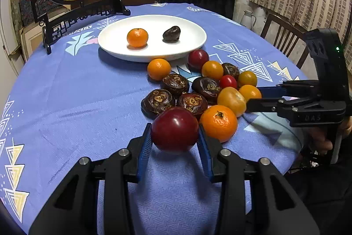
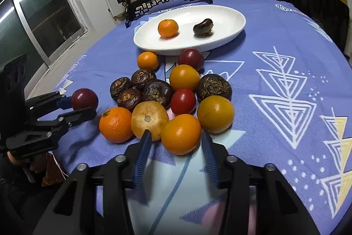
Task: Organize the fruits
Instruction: 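Grasp the dark red plum with the left tool while the right tool grasps an orange, then lower the plum and orange onto the white plate and open both tools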
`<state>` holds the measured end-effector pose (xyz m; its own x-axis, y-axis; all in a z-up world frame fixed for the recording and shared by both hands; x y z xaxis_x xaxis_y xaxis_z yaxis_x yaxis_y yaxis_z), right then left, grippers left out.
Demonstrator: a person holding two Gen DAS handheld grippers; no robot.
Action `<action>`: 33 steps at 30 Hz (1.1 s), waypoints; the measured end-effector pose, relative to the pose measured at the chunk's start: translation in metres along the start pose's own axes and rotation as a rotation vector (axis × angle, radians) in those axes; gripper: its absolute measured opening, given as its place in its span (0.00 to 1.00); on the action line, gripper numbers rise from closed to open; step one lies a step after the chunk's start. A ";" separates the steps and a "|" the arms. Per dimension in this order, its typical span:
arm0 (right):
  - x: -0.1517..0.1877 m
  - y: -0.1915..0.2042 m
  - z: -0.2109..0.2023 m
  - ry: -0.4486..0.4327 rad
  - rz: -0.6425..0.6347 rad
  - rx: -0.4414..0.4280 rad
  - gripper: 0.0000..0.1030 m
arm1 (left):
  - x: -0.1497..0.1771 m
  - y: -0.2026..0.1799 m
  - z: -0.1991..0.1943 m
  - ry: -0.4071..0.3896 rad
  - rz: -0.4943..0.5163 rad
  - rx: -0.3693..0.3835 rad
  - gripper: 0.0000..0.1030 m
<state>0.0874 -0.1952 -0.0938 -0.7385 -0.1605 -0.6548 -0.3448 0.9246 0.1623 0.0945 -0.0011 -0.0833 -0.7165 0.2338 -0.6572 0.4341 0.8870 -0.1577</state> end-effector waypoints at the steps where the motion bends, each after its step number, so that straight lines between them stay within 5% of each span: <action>1: 0.000 -0.002 0.000 0.002 0.007 -0.002 0.35 | 0.001 0.001 0.001 0.002 -0.002 0.002 0.37; 12: -0.014 -0.009 -0.038 -0.093 0.018 -0.080 0.35 | -0.014 0.004 -0.015 -0.050 -0.018 0.018 0.37; 21: -0.076 -0.049 -0.047 -0.166 0.095 -0.073 0.35 | -0.082 0.010 0.001 -0.092 -0.003 0.017 0.38; 33: -0.175 -0.101 0.058 -0.085 0.180 -0.020 0.36 | -0.187 0.065 0.097 -0.037 -0.096 -0.033 0.38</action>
<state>0.2852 -0.2406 -0.0385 -0.7378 0.0371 -0.6740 -0.2237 0.9286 0.2961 0.3098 -0.0258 -0.0416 -0.7332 0.1325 -0.6670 0.3454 0.9174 -0.1974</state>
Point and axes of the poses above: each gripper's, at about its wrist camera, not at the fingertips, and z roughly the way its jaws point, y to its left, x to its underside, the point moved 2 cm from there along z, roughly the way its jaws point, and after that the axes turned 9 degrees about -z, right-handed, at the moved point
